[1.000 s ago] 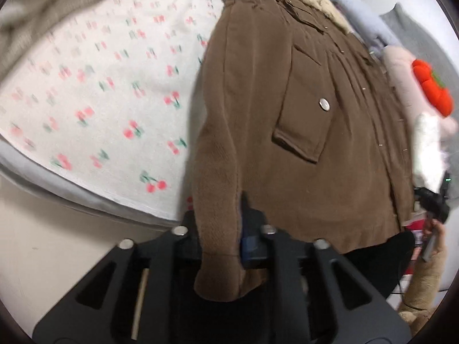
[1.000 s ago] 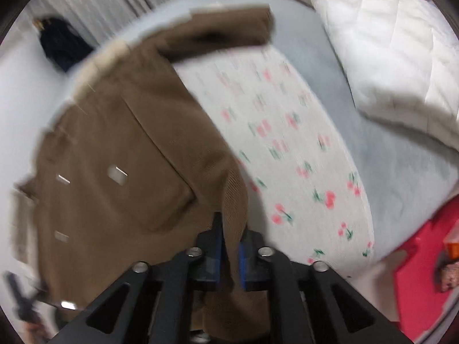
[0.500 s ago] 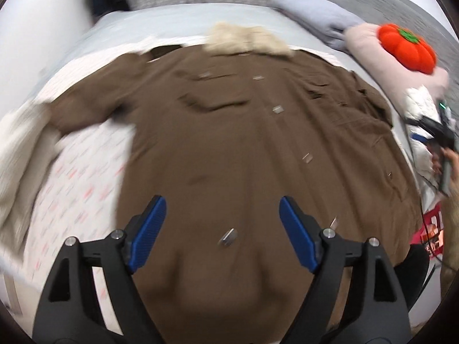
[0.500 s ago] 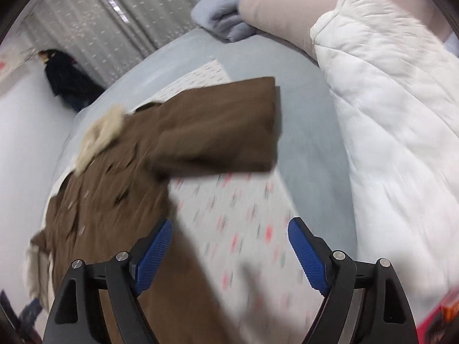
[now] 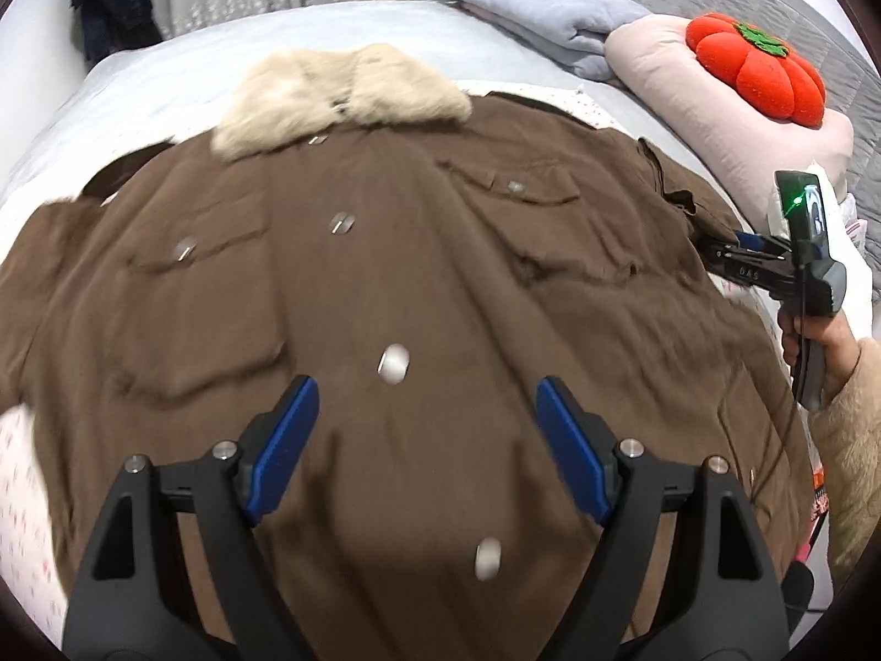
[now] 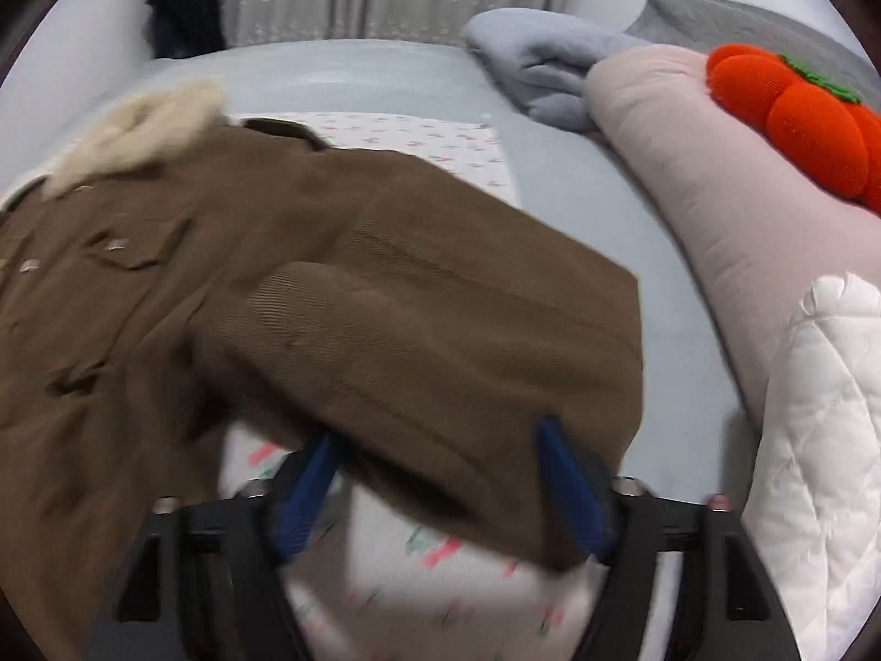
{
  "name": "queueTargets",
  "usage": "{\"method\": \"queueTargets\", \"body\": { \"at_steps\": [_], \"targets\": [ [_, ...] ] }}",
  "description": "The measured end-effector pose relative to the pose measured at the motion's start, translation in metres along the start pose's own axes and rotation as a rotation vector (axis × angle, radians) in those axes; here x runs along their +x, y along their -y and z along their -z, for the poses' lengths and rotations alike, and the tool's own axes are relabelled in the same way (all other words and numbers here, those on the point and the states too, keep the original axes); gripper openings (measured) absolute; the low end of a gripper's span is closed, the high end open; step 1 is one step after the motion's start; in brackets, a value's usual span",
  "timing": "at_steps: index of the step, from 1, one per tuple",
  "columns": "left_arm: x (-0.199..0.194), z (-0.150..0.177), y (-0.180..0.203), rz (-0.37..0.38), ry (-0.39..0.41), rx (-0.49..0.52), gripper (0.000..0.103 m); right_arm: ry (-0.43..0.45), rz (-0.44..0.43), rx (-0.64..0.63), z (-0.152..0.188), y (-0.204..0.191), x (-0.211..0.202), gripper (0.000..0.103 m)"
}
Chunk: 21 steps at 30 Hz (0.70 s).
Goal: Fold large clothes
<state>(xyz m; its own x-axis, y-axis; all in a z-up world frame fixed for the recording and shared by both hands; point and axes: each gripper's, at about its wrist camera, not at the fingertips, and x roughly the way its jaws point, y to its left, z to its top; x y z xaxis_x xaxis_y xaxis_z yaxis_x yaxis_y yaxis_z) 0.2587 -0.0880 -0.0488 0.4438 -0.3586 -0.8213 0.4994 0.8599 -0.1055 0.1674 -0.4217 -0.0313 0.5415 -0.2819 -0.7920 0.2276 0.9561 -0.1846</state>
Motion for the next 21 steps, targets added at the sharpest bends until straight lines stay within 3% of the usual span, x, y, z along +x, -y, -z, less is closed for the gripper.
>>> {"method": "queueTargets", "body": {
  "at_steps": [1, 2, 3, 5, 7, 9, 11, 12, 14, 16, 18, 20, 21],
  "targets": [
    [0.006, -0.007, 0.001, -0.001, 0.010, 0.004, 0.081, 0.012, -0.038, 0.046, -0.005, 0.009, 0.001, 0.046],
    [0.012, -0.015, 0.003, -0.003, 0.024, 0.003, 0.081, 0.025, -0.064, 0.073, -0.008, 0.015, -0.002, 0.024],
    [0.018, -0.022, 0.004, 0.001, 0.035, -0.004, 0.081, 0.057, -0.086, 0.097, -0.014, 0.023, -0.009, 0.012],
    [0.029, -0.033, 0.010, 0.059, 0.060, -0.023, 0.081, 0.123, -0.083, 0.109, -0.026, 0.035, -0.026, 0.009],
    [0.040, -0.037, 0.019, 0.140, 0.064, -0.044, 0.081, 0.214, -0.006, 0.146, -0.040, 0.057, -0.056, 0.007],
    [0.056, -0.037, 0.038, 0.234, 0.054, -0.052, 0.081, 0.290, -0.030, 0.281, -0.050, 0.105, -0.086, 0.007],
    [0.073, -0.032, 0.064, 0.310, 0.030, -0.050, 0.081, 0.331, 0.026, 0.388, -0.055, 0.151, -0.106, 0.006],
    [0.078, -0.029, 0.073, 0.305, 0.031, -0.045, 0.081, 0.347, 0.060, 0.439, -0.055, 0.176, -0.113, 0.006],
    [0.088, -0.021, 0.102, 0.219, 0.051, 0.023, 0.082, 0.342, 0.059, 0.522, -0.054, 0.218, -0.115, 0.006],
    [0.090, -0.016, 0.126, 0.130, 0.078, 0.104, 0.084, 0.333, 0.079, 0.546, -0.054, 0.234, -0.108, 0.006],
    [0.094, -0.014, 0.134, 0.081, 0.058, 0.124, 0.084, 0.293, 0.153, 0.585, -0.050, 0.249, -0.093, 0.005],
    [0.094, -0.012, 0.138, 0.067, 0.011, 0.165, 0.084, 0.190, 0.069, 0.707, -0.038, 0.271, -0.063, 0.006],
    [0.093, -0.010, 0.140, 0.078, -0.019, 0.201, 0.084, 0.180, 0.062, 0.735, -0.033, 0.275, -0.056, 0.007]
  ]
}}
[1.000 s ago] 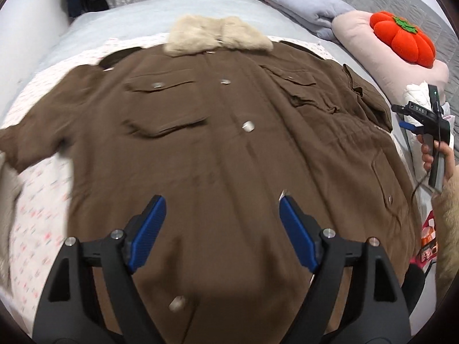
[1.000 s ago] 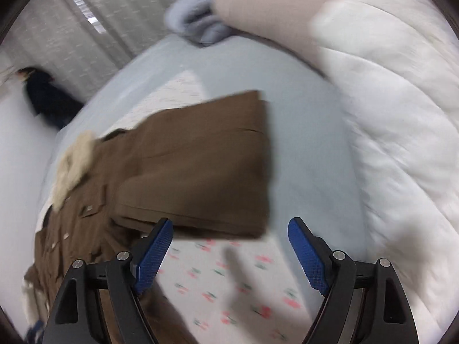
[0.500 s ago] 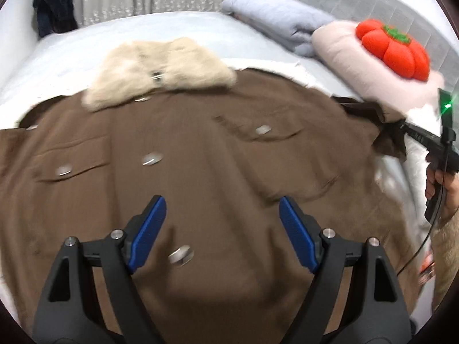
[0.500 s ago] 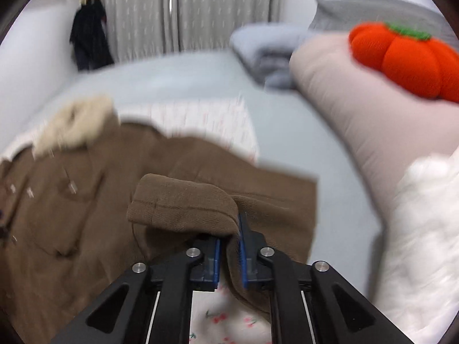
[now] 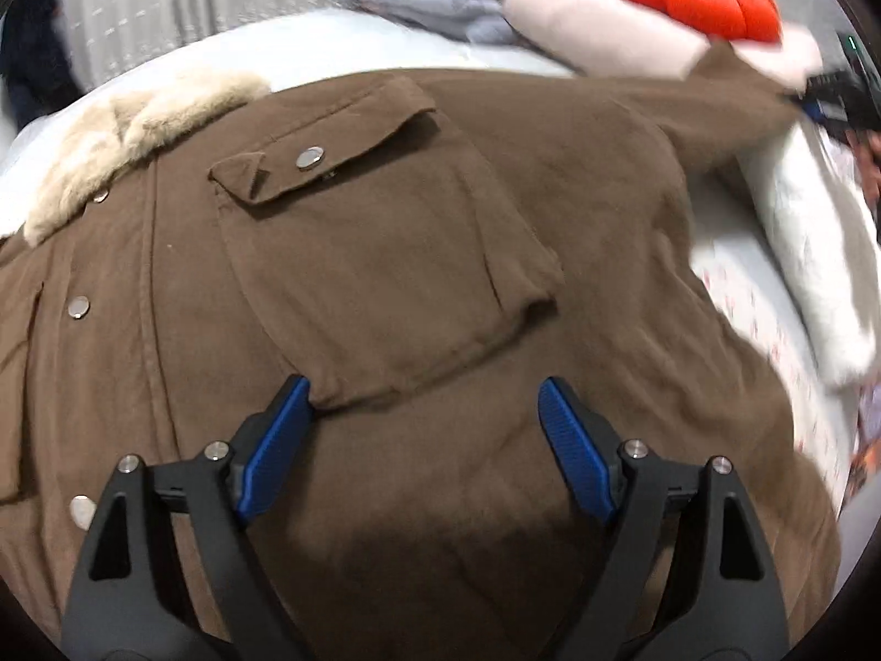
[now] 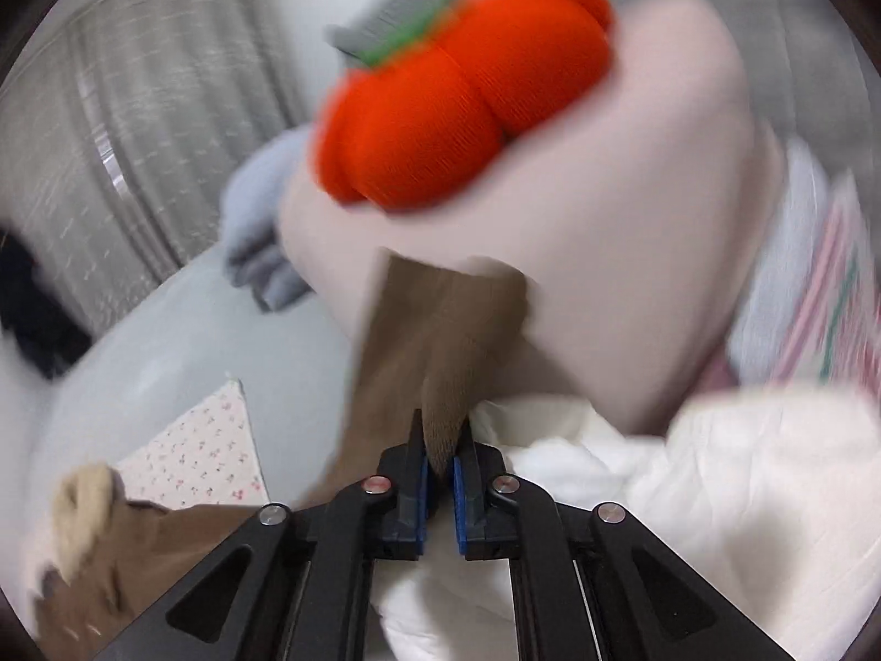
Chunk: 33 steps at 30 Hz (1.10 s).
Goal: Fold large clothes
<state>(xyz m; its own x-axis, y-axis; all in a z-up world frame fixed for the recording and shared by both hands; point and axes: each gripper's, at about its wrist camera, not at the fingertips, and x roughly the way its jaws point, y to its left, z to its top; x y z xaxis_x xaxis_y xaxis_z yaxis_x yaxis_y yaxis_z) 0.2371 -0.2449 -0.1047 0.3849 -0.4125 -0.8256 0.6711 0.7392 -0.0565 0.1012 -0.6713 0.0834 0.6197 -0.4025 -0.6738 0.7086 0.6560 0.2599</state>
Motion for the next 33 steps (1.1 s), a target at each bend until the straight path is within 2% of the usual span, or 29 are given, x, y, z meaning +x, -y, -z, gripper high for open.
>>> {"method": "queueTargets", "body": {
  "at_steps": [2, 4, 5, 6, 8, 10, 13, 14, 17, 20, 24, 26, 30, 32, 33],
  "targets": [
    [-0.006, 0.004, 0.004, 0.038, -0.058, 0.058, 0.083, 0.022, 0.016, -0.012, 0.000, 0.001, -0.003, 0.013],
    [-0.015, 0.007, 0.001, 0.071, -0.080, 0.086, 0.082, 0.041, 0.071, -0.054, 0.005, -0.005, -0.014, 0.024],
    [-0.021, 0.008, -0.004, 0.115, -0.111, 0.087, 0.082, 0.064, 0.120, -0.066, 0.004, -0.010, -0.022, 0.040],
    [-0.026, 0.008, -0.012, 0.135, -0.123, 0.081, 0.082, 0.102, 0.155, -0.070, 0.003, -0.013, -0.036, 0.061],
    [-0.040, 0.006, -0.028, 0.130, -0.115, 0.066, 0.082, 0.199, 0.130, -0.095, 0.005, -0.025, -0.058, 0.078],
    [-0.054, -0.004, -0.057, 0.046, -0.082, 0.067, 0.082, 0.221, 0.072, -0.163, 0.006, -0.044, -0.069, 0.081],
    [-0.065, -0.017, -0.114, -0.107, -0.056, 0.045, 0.083, 0.144, -0.070, -0.332, 0.015, -0.096, -0.064, 0.085],
    [-0.067, -0.021, -0.134, -0.146, -0.055, 0.034, 0.083, 0.083, -0.150, -0.404, 0.021, -0.124, -0.052, 0.085],
    [-0.070, -0.032, -0.207, -0.279, -0.052, 0.006, 0.083, -0.045, -0.279, -0.533, 0.040, -0.175, -0.018, 0.085],
    [-0.062, -0.038, -0.289, -0.403, -0.091, -0.023, 0.083, -0.188, -0.330, -0.664, 0.068, -0.230, 0.035, 0.085],
    [-0.051, -0.042, -0.370, -0.460, -0.116, -0.091, 0.083, -0.341, -0.362, -0.728, 0.102, -0.263, 0.092, 0.085],
    [-0.044, -0.042, -0.409, -0.450, -0.121, -0.153, 0.083, -0.380, -0.340, -0.732, 0.113, -0.273, 0.116, 0.085],
    [-0.017, -0.040, -0.433, -0.410, -0.148, -0.203, 0.083, -0.502, -0.329, -0.664, 0.122, -0.272, 0.165, 0.084],
    [-0.006, -0.040, -0.436, -0.401, -0.137, -0.214, 0.082, -0.528, -0.313, -0.666, 0.135, -0.274, 0.178, 0.077],
    [-0.005, -0.040, -0.435, -0.391, -0.117, -0.218, 0.070, -0.480, -0.289, -0.713, 0.145, -0.279, 0.173, 0.061]
  ]
}}
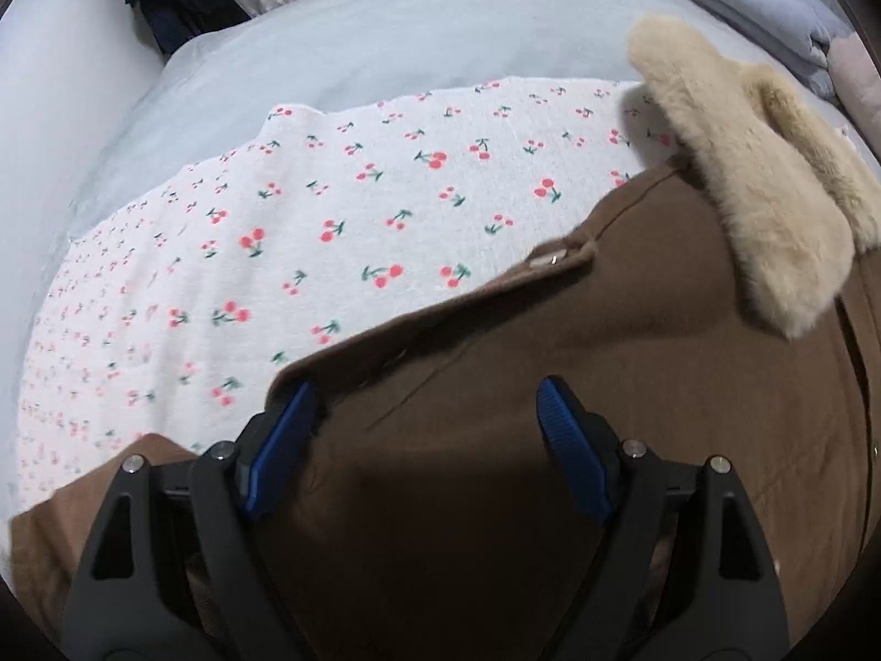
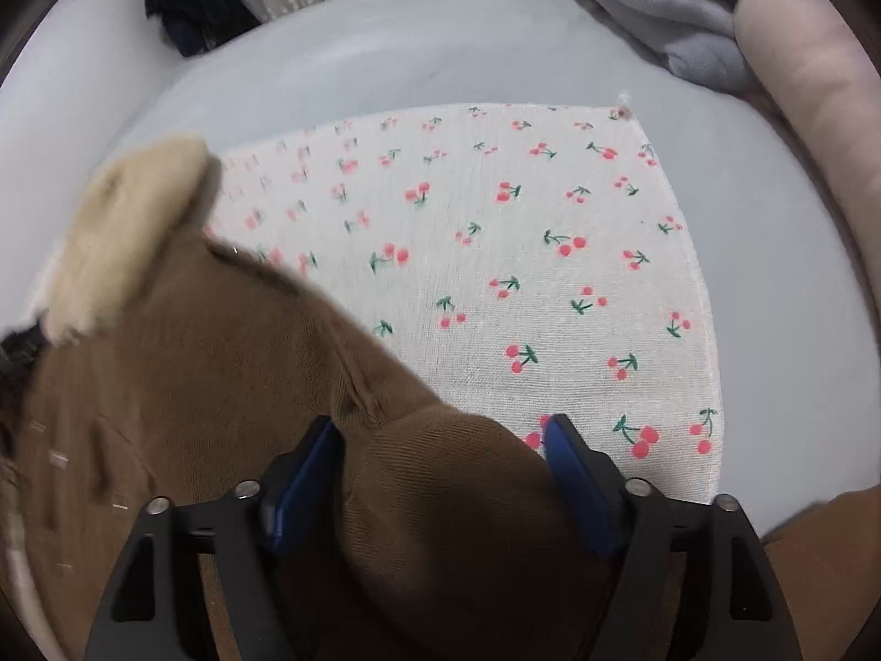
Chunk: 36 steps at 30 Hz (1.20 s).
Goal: Fold large clothes
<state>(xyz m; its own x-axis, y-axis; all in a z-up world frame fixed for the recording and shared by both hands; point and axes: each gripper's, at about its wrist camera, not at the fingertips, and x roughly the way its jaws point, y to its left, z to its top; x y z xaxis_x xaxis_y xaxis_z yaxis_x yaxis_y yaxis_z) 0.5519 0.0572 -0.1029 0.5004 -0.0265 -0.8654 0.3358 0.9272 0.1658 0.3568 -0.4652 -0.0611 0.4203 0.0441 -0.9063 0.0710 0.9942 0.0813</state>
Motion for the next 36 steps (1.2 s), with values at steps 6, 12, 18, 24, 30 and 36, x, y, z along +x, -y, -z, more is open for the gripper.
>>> {"method": "queueTargets", "body": {
  "at_steps": [6, 12, 18, 24, 30, 36],
  "targets": [
    [-0.019, 0.012, 0.010, 0.021, 0.114, -0.081, 0.012, 0.154, 0.283, -0.157, 0.019, -0.066, -0.033, 0.017],
    [-0.025, 0.027, 0.034, -0.146, 0.157, -0.045, 0.025, 0.187, 0.438, -0.068, 0.005, -0.069, 0.008, 0.027],
    [-0.095, 0.068, 0.001, -0.127, 0.240, -0.148, 0.083, 0.263, 0.547, -0.181, 0.022, -0.104, -0.026, 0.068],
    [-0.138, 0.115, -0.086, -0.318, 0.181, -0.309, 0.084, 0.309, 0.212, -0.121, 0.047, -0.126, -0.082, 0.084],
    [-0.156, 0.141, -0.206, -0.604, 0.038, -0.515, 0.084, 0.286, 0.032, -0.102, 0.073, -0.149, -0.092, 0.084],
    [-0.132, 0.166, -0.252, -0.443, -0.213, -0.622, 0.055, 0.259, 0.026, -0.131, 0.082, -0.161, -0.091, 0.084]
  ]
}}
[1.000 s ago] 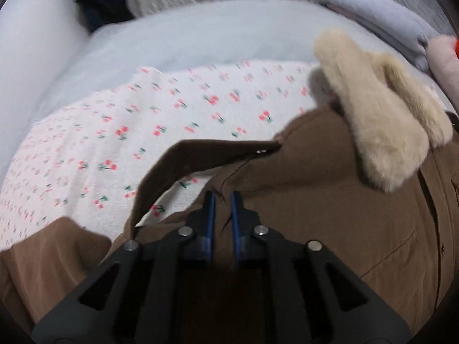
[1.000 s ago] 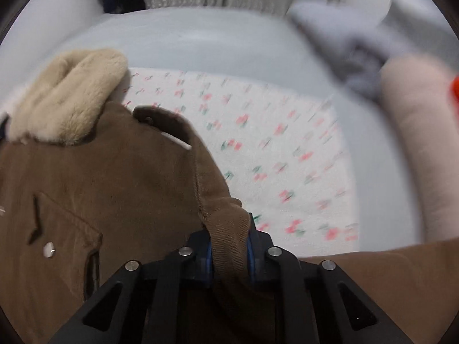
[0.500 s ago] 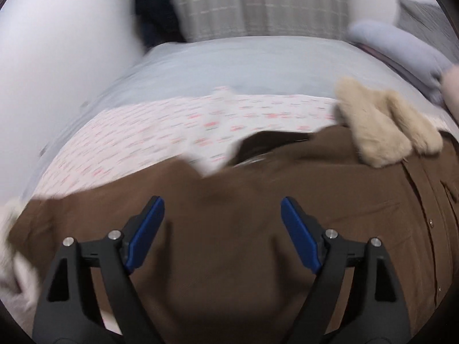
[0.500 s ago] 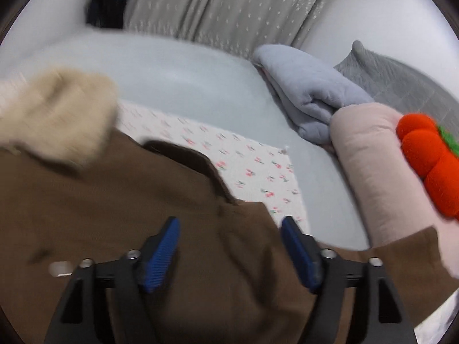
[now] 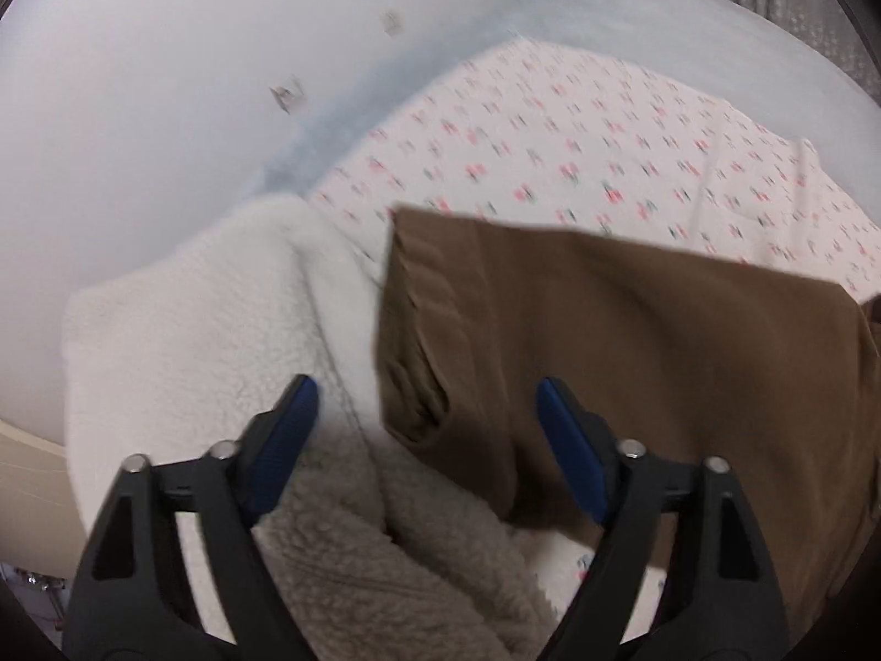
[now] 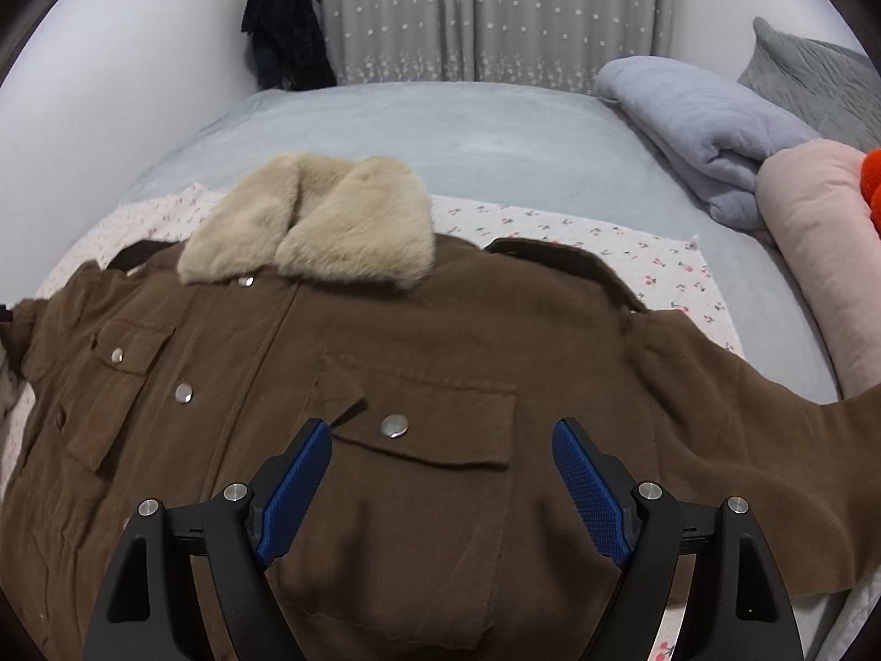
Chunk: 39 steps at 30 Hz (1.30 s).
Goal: Fold large clothes
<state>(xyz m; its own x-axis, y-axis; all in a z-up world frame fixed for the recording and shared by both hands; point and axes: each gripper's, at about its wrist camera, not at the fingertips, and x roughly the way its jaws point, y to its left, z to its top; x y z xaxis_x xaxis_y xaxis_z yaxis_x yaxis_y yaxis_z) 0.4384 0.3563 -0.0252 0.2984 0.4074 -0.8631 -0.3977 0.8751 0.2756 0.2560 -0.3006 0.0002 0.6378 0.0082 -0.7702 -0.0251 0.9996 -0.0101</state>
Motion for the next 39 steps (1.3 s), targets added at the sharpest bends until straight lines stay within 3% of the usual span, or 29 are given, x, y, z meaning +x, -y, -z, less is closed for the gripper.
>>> {"method": "queueTargets", "body": {
  "at_steps": [1, 3, 7, 10, 13, 17, 21, 25, 27, 33, 36, 38, 39],
  "targets": [
    [0.002, 0.002, 0.002, 0.020, -0.013, 0.018, 0.012, -0.001, 0.004, -0.005, 0.002, -0.001, 0.000, 0.084],
    [0.002, 0.006, -0.003, 0.087, -0.029, -0.001, 0.013, -0.002, 0.005, -0.008, 0.003, -0.005, -0.001, 0.084],
    [-0.044, -0.003, -0.032, 0.172, 0.125, -0.116, 0.011, 0.005, -0.032, 0.010, 0.001, -0.008, -0.010, 0.084],
    [-0.092, -0.013, -0.054, 0.131, 0.252, -0.167, 0.011, 0.018, -0.047, -0.006, -0.002, -0.015, -0.020, 0.084],
    [-0.125, -0.023, -0.067, 0.125, 0.293, -0.173, 0.011, 0.051, -0.053, -0.037, -0.007, -0.024, -0.035, 0.084],
    [-0.168, -0.026, -0.058, 0.249, 0.376, -0.157, 0.011, 0.076, -0.088, -0.023, -0.010, -0.028, -0.045, 0.084],
    [-0.230, -0.013, -0.016, 0.392, 0.481, -0.044, 0.011, 0.082, -0.146, 0.028, -0.011, -0.026, -0.049, 0.084],
    [-0.295, 0.007, 0.064, 0.575, 0.559, 0.123, 0.011, 0.080, -0.166, 0.062, -0.012, -0.021, -0.054, 0.084],
    [-0.322, 0.020, 0.110, 0.681, 0.562, 0.203, 0.011, 0.078, -0.183, 0.082, -0.014, -0.017, -0.058, 0.084],
    [-0.353, 0.065, 0.228, 0.879, 0.481, 0.383, 0.012, 0.065, -0.229, 0.145, -0.015, -0.004, -0.065, 0.085],
    [-0.348, 0.105, 0.293, 0.953, 0.379, 0.460, 0.013, 0.059, -0.242, 0.175, -0.014, 0.005, -0.066, 0.085],
    [-0.342, 0.129, 0.320, 0.996, 0.317, 0.500, 0.017, 0.050, -0.255, 0.207, -0.012, 0.013, -0.064, 0.085],
    [-0.336, 0.141, 0.334, 1.014, 0.276, 0.529, 0.026, 0.044, -0.261, 0.224, -0.010, 0.018, -0.062, 0.086]
  ]
}}
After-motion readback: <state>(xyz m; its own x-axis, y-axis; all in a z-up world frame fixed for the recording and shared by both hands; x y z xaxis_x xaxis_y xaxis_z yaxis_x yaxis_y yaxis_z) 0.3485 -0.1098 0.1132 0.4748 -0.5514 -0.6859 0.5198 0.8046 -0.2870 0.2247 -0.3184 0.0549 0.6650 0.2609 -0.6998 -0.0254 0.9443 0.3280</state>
